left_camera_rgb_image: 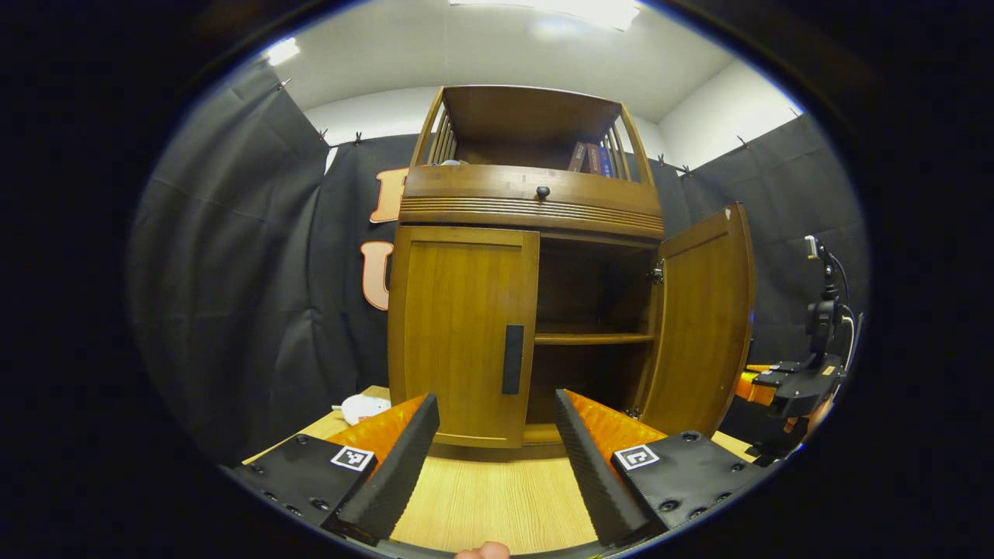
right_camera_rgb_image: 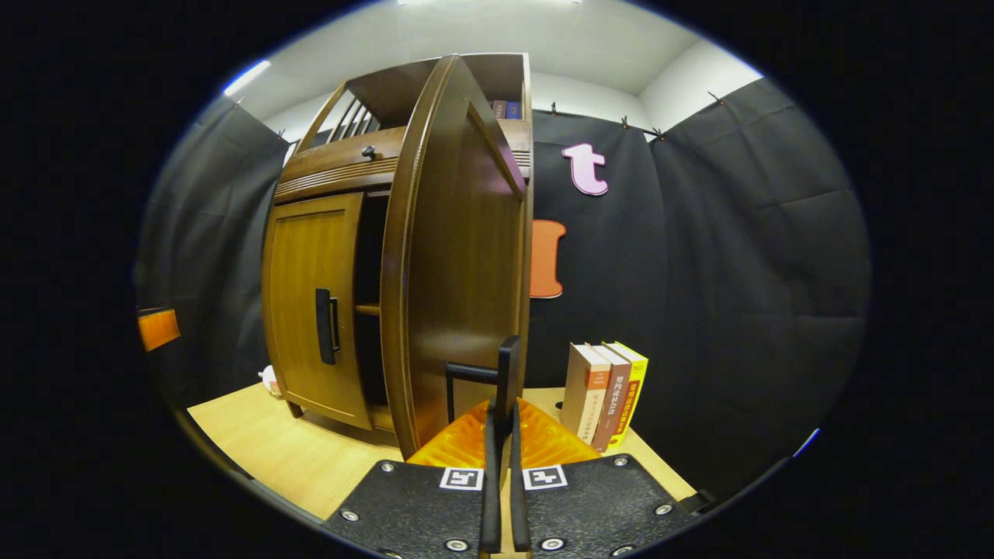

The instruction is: Open the right door of the double-door shoe cabinet with the right hand, and open the left door with the left hand.

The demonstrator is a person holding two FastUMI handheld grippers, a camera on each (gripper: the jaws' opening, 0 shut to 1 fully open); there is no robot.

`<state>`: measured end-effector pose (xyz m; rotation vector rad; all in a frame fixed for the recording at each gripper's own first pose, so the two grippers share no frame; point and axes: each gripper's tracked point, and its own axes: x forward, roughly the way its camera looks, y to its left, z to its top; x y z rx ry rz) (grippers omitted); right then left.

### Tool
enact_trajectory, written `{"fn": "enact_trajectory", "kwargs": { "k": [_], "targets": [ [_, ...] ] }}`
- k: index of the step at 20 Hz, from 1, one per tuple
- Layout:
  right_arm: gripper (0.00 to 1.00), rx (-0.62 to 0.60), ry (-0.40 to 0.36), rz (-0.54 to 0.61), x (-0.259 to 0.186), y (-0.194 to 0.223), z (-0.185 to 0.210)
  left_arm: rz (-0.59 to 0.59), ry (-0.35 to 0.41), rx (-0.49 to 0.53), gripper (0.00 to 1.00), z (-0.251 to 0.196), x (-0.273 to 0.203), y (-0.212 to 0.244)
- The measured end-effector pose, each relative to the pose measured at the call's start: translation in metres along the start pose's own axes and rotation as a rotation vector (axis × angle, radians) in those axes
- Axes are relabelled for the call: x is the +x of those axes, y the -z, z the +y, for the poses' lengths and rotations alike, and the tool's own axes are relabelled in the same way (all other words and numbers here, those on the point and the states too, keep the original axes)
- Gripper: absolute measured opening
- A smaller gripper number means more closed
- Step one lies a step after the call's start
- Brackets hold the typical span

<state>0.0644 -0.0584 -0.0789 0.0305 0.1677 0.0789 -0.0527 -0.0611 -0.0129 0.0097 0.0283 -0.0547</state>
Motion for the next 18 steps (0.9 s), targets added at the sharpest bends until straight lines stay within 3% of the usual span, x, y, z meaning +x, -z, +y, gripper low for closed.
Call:
{"fn": "enact_trajectory", "kwargs": {
  "k": [2,3,5,18],
  "targets": [
    [0.02,0.003,0.013,0.002,-0.002,-0.001,-0.012,0.001,0.001,0.0,0.96,-0.002,0.0,0.0],
    [0.08,0.007,0.007,0.003,-0.001,-0.001,-0.016,0.002,0.003,0.001,0.95,-0.003,0.0,0.0],
    [0.02,0.016,-0.007,0.003,-0.002,-0.002,-0.019,0.005,0.004,0.003,0.94,-0.005,-0.001,0.001],
    [0.02,0.095,-0.14,0.001,0.0,0.001,-0.07,0.002,-0.032,-0.003,0.99,0.006,-0.007,-0.001]
  ]
}}
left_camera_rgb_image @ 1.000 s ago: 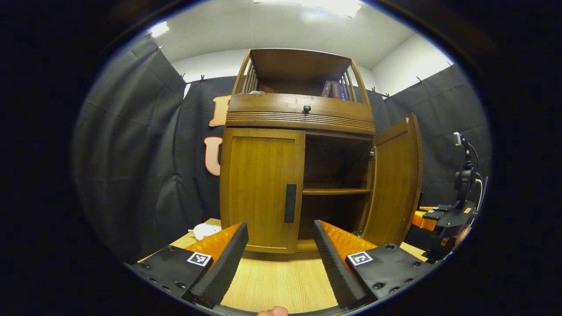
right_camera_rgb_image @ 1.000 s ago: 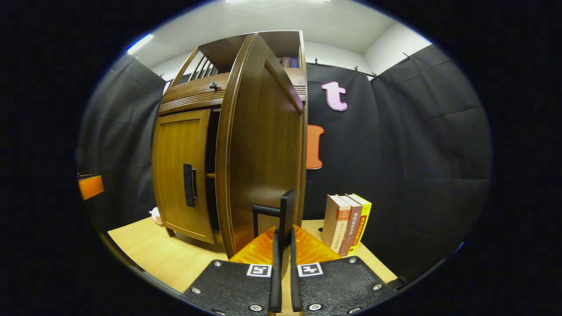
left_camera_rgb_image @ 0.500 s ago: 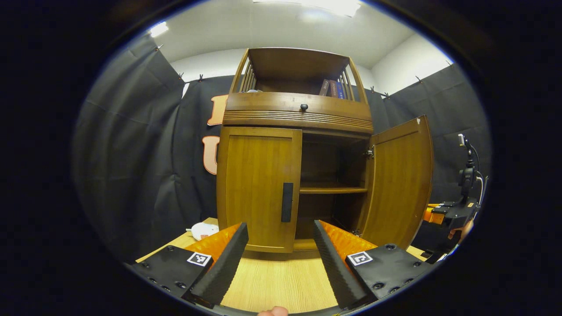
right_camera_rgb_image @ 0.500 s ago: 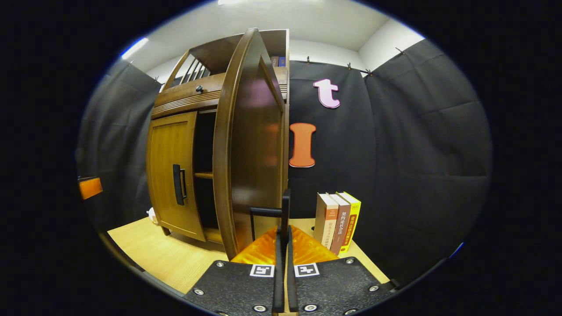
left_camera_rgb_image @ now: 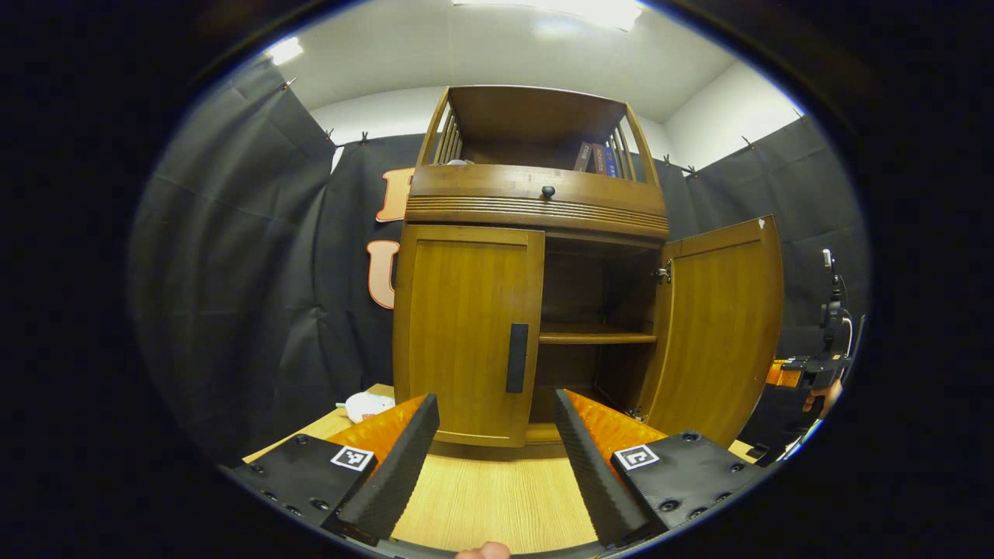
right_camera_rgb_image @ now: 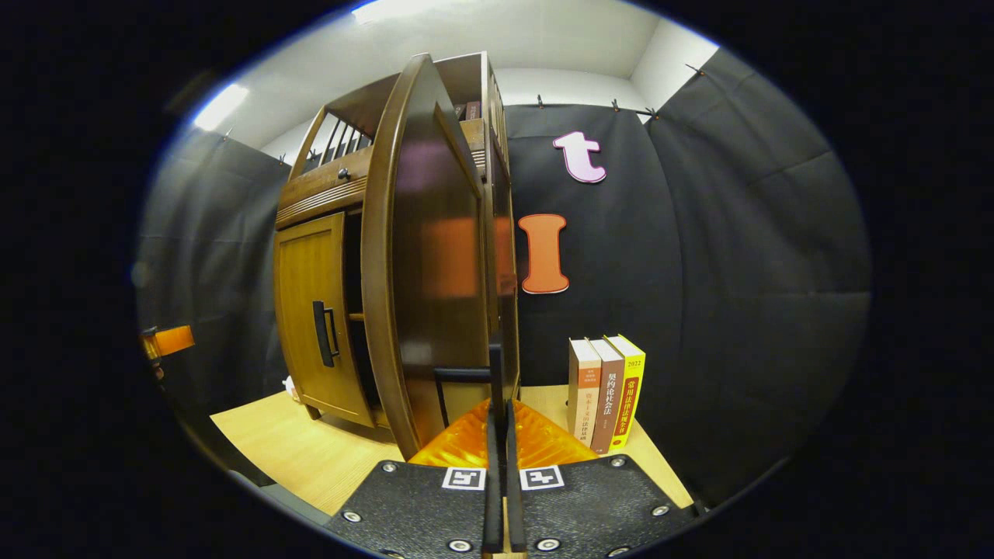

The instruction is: Open the right door of the double-door shoe cabinet with the right hand, and open the left door with the left hand.

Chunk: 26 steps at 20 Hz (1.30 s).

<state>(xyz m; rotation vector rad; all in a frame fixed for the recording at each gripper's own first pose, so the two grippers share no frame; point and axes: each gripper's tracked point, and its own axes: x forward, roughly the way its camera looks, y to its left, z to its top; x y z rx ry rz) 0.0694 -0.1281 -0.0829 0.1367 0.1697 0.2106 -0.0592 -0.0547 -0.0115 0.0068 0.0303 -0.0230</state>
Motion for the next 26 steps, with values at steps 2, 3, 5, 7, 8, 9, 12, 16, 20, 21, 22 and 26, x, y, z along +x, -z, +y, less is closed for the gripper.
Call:
{"fn": "enact_trajectory", "kwargs": {
  "k": [2,3,5,7,8,9,12,16,20,21,22,26],
  "targets": [
    [0.02,-0.003,-0.02,-0.002,-0.001,-0.001,-0.002,-0.002,-0.009,0.002,0.99,0.004,-0.001,0.0],
    [0.02,-0.002,-0.033,-0.002,-0.001,-0.001,-0.003,-0.001,-0.012,0.001,0.94,0.006,-0.002,0.0],
    [0.02,0.006,-0.055,-0.002,-0.001,-0.001,-0.007,-0.001,-0.021,0.001,0.96,0.009,-0.002,0.001],
    [0.07,0.005,-0.072,-0.011,-0.001,-0.002,-0.008,0.0,-0.029,-0.001,0.99,0.013,-0.003,0.002],
    [0.02,0.0,-0.079,-0.014,-0.002,-0.002,-0.007,0.0,-0.034,-0.003,0.94,0.015,-0.003,0.002],
    [0.09,-0.001,-0.081,-0.01,-0.004,-0.001,-0.005,0.002,-0.039,-0.006,0.96,0.017,-0.003,0.003],
    [0.05,-0.009,-0.038,0.016,-0.018,0.012,-0.009,0.0,-0.055,-0.027,0.94,0.023,-0.005,0.005],
    [0.04,0.019,0.051,-0.008,-0.05,0.012,-0.013,0.027,-0.062,-0.034,0.95,0.029,-0.007,0.016],
    [0.04,0.044,0.132,-0.042,-0.079,-0.009,-0.014,0.047,-0.054,-0.058,0.96,0.03,0.0,0.019],
    [0.04,0.039,0.147,-0.047,-0.085,-0.012,-0.014,0.05,-0.05,-0.048,0.96,0.031,0.002,0.02],
    [0.05,0.03,0.154,-0.043,-0.088,-0.013,-0.013,0.049,-0.053,-0.027,0.96,0.034,0.006,0.02],
    [0.14,-0.003,0.137,-0.044,-0.096,-0.017,0.004,0.051,-0.033,-0.026,0.97,0.039,0.026,0.017]
  ]
}}
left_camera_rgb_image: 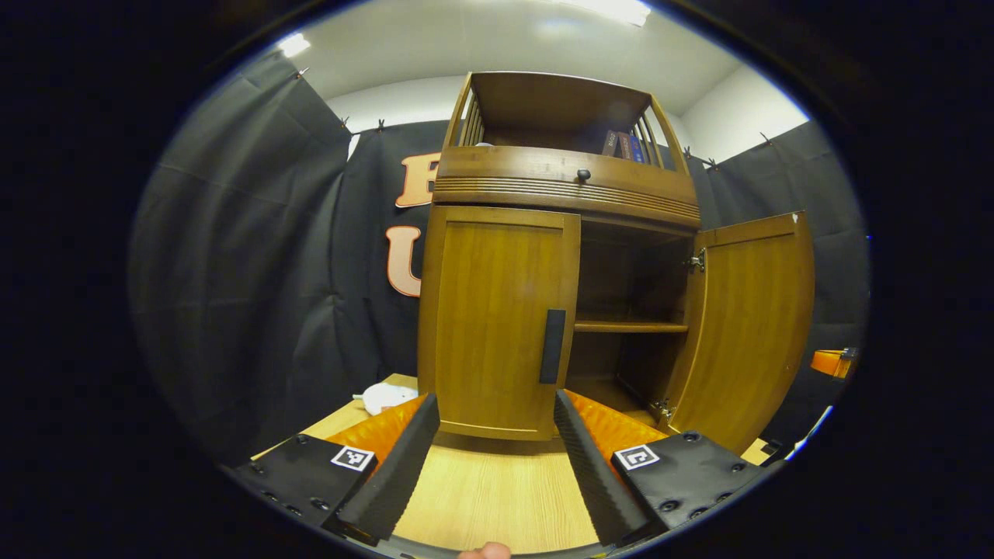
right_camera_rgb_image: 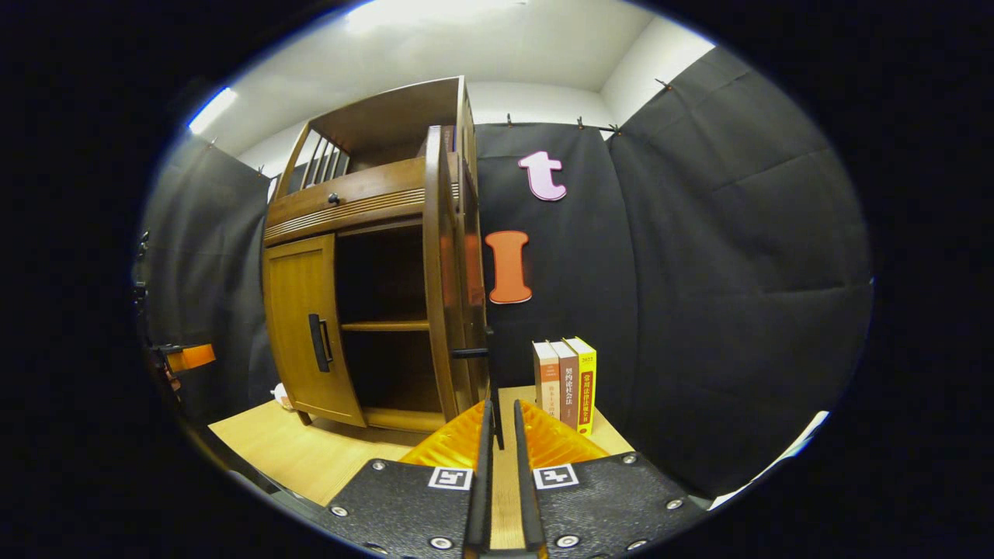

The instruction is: Open the right door of the double-door shoe cabinet with the right hand, and open the left door with the left hand.

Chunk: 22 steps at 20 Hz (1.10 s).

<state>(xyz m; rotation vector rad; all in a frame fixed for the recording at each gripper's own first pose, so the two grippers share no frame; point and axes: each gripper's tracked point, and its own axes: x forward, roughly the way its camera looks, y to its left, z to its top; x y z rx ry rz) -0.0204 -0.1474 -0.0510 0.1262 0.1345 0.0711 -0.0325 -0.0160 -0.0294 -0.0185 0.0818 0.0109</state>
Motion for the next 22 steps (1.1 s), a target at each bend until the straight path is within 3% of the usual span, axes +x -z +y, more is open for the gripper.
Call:
{"fn": "enact_trajectory", "kwargs": {
  "k": [7,8,9,15,21,22],
  "targets": [
    [0.96,-0.032,0.028,-0.019,-0.005,-0.001,0.006,0.001,0.065,0.008,0.94,-0.022,0.039,-0.006],
    [0.92,-0.032,0.029,-0.02,-0.005,-0.001,0.007,0.001,0.08,0.009,0.99,-0.027,0.046,-0.007],
    [0.92,-0.03,0.03,-0.021,-0.006,-0.002,0.008,0.007,0.099,0.007,0.94,-0.033,0.053,-0.007],
    [0.92,-0.003,0.037,-0.041,-0.009,-0.007,0.012,-0.025,0.18,0.076,0.96,-0.078,0.111,-0.02],
    [0.92,0.013,0.08,-0.011,-0.018,0.005,0.008,-0.039,0.168,0.134,0.94,-0.099,0.181,-0.009],
    [0.92,0.016,0.085,-0.005,-0.02,0.007,0.005,-0.046,0.164,0.142,0.98,-0.1,0.192,-0.007]
  ]
}}
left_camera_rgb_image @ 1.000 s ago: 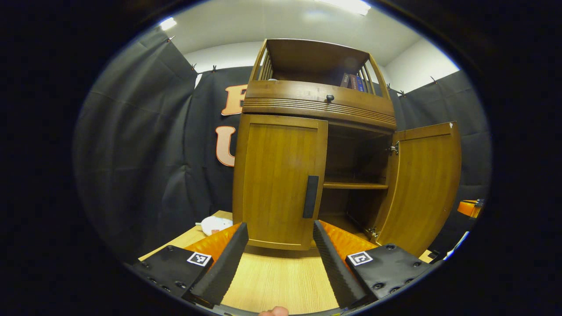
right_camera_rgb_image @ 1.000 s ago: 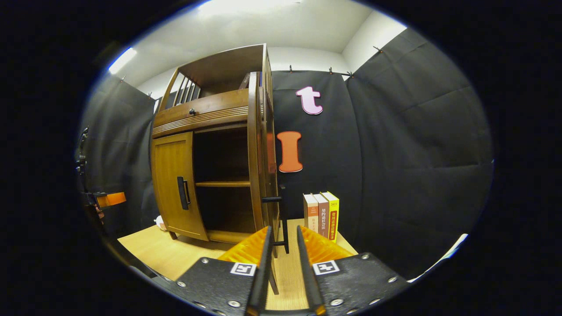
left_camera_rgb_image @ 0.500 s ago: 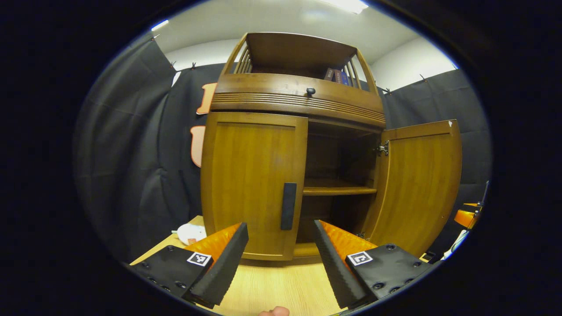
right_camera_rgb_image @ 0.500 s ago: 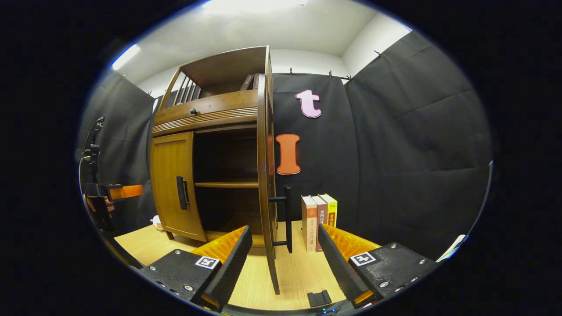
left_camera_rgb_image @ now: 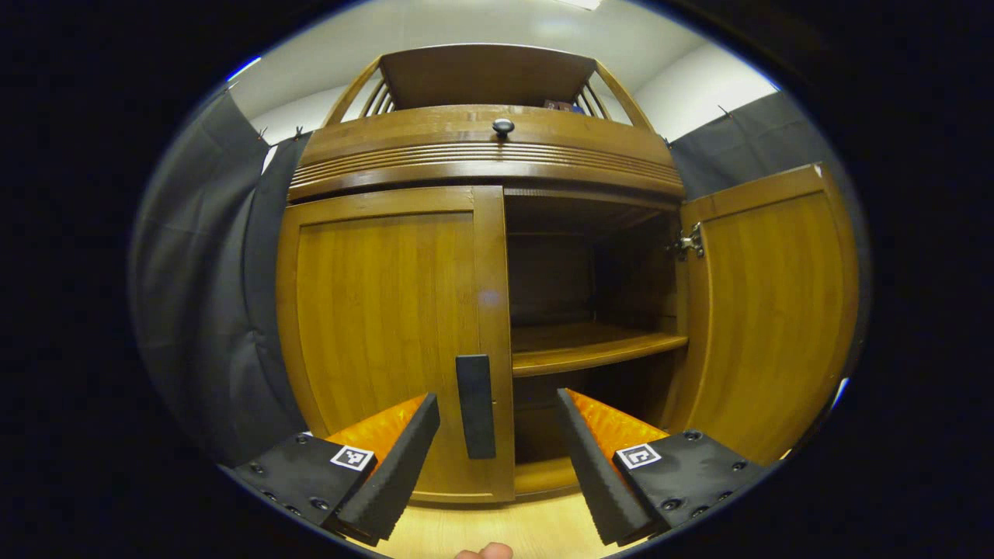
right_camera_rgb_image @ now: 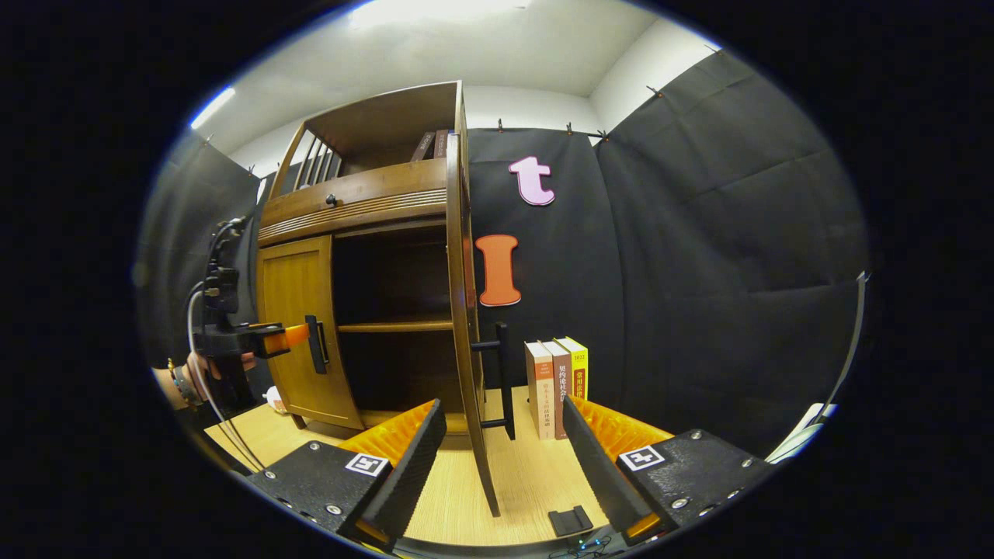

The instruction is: Open the right door of the double-door shoe cabinet with the right hand, and open the left door with the left hand.

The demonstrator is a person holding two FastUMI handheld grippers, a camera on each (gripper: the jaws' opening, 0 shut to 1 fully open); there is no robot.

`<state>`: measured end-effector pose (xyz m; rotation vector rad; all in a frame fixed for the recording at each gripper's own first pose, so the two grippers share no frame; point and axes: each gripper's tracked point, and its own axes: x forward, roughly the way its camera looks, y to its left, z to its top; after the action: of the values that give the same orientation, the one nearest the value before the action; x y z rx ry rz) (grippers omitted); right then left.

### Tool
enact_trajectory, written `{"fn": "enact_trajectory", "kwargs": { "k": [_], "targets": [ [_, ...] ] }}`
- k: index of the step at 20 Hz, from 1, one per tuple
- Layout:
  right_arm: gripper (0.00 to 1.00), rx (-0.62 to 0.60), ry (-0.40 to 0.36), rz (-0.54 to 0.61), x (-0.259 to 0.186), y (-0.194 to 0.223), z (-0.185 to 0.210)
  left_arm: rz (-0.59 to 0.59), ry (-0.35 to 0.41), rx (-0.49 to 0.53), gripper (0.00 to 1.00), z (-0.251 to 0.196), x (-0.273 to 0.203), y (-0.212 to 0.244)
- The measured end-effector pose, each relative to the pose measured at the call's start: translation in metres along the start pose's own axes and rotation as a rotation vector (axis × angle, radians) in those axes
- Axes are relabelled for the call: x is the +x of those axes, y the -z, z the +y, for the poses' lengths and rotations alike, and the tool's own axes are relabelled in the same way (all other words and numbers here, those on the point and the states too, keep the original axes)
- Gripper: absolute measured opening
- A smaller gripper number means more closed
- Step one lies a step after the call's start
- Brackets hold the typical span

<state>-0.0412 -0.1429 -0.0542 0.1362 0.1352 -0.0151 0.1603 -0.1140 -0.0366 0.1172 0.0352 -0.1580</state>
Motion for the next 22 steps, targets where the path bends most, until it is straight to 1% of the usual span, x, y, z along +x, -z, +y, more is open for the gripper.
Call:
{"fn": "enact_trajectory", "kwargs": {
  "k": [3,5,8,10,11,13,14,16,17,20,22],
  "targets": [
    [0.92,-0.006,0.024,0.007,-0.007,0.002,-0.008,0.013,-0.003,-0.043,0.96,0.005,0.029,0.01],
    [0.92,-0.014,0.046,0.003,-0.01,0.0,-0.015,0.025,-0.027,-0.055,0.96,0.016,0.045,0.02],
    [0.92,-0.023,0.064,-0.006,-0.013,-0.006,-0.02,0.033,-0.032,-0.092,0.91,0.023,0.063,0.031],
    [0.92,-0.032,0.078,-0.007,-0.015,-0.005,-0.024,0.041,-0.035,-0.091,0.89,0.028,0.07,0.036],
    [0.92,-0.031,0.083,-0.001,-0.015,-0.003,-0.025,0.039,-0.034,-0.086,0.86,0.03,0.073,0.037],
    [0.92,-0.028,0.087,0.011,-0.015,0.001,-0.026,0.035,-0.009,-0.085,0.69,0.027,0.077,0.037],
    [0.92,-0.028,0.088,0.014,-0.015,0.002,-0.026,0.029,0.017,-0.087,0.6,0.02,0.079,0.038],
    [0.92,-0.029,0.084,0.011,-0.014,0.001,-0.021,0.024,0.006,-0.049,0.43,0.02,0.078,0.037],
    [0.92,-0.03,0.081,0.01,-0.013,0.001,-0.021,0.018,-0.003,-0.04,0.41,0.023,0.078,0.037],
    [0.92,-0.029,0.067,0.015,-0.013,0.003,-0.013,0.03,-0.003,-0.063,0.34,0.021,0.076,0.038],
    [0.92,-0.034,0.057,0.02,-0.014,0.004,-0.008,0.04,0.002,-0.061,0.31,0.021,0.072,0.04]
  ]
}}
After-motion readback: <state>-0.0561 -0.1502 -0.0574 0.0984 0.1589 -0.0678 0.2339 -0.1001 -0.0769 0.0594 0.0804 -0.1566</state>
